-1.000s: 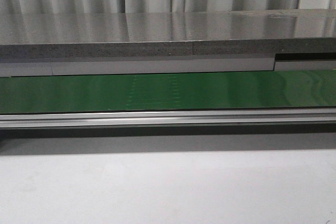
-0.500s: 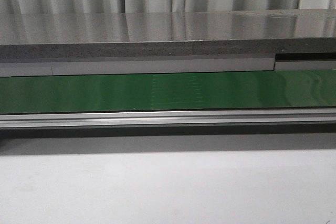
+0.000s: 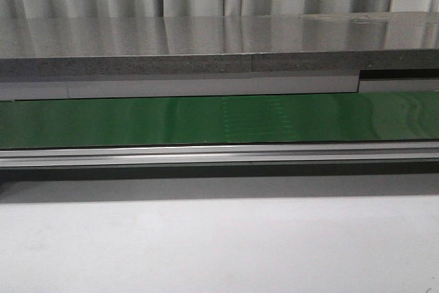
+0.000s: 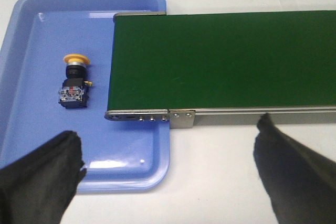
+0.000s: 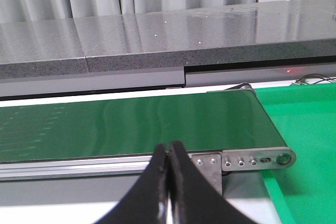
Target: Move button from left to right
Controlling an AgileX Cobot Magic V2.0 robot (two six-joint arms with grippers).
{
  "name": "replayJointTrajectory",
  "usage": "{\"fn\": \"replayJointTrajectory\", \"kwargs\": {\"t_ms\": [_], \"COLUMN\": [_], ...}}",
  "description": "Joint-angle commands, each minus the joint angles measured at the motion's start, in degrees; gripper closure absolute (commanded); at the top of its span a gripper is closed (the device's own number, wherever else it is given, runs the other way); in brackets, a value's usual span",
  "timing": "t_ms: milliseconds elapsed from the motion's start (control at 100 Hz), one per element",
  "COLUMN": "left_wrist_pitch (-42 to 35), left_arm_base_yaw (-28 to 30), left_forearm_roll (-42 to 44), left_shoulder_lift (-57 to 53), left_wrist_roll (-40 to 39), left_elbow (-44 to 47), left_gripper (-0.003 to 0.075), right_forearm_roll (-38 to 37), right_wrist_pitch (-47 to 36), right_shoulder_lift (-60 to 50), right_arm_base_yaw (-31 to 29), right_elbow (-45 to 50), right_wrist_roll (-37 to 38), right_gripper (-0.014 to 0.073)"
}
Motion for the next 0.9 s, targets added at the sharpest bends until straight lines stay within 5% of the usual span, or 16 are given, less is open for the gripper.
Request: {"fn": "replayJointTrajectory", "kwargs": {"t_ms": [0,370,890], "left_wrist_pitch": [-4.64,-8.08,-7.63], "left_arm_base_yaw": [0.16,2.19,15.93], "left_forearm_roll": [0.08,0.96,0.97], "left_shoulder_lift": [-0.04,3.38,32.54], "left_wrist_roll": [-0.12,-0.12,1.19], "left_elbow": [-2.02,-4.14,-22.55], "left_gripper": [0.0033,0.0105,0.0105], "right_forearm_roll": [-0.02,-0.02,-0.02], "right_wrist_pitch": [-5.1,-5.1,-5.1], "right_shoulder_lift": [-1.21,-1.21,-1.21], "right_arm_base_yaw": [-0.41,-0.41,-0.41], "right_elbow": [-0.9,-0.9,-0.9], "right_wrist_roll": [-0.13,-0.13,-0.13], "right_gripper": [0.0662,0.0662,0.0662]}}
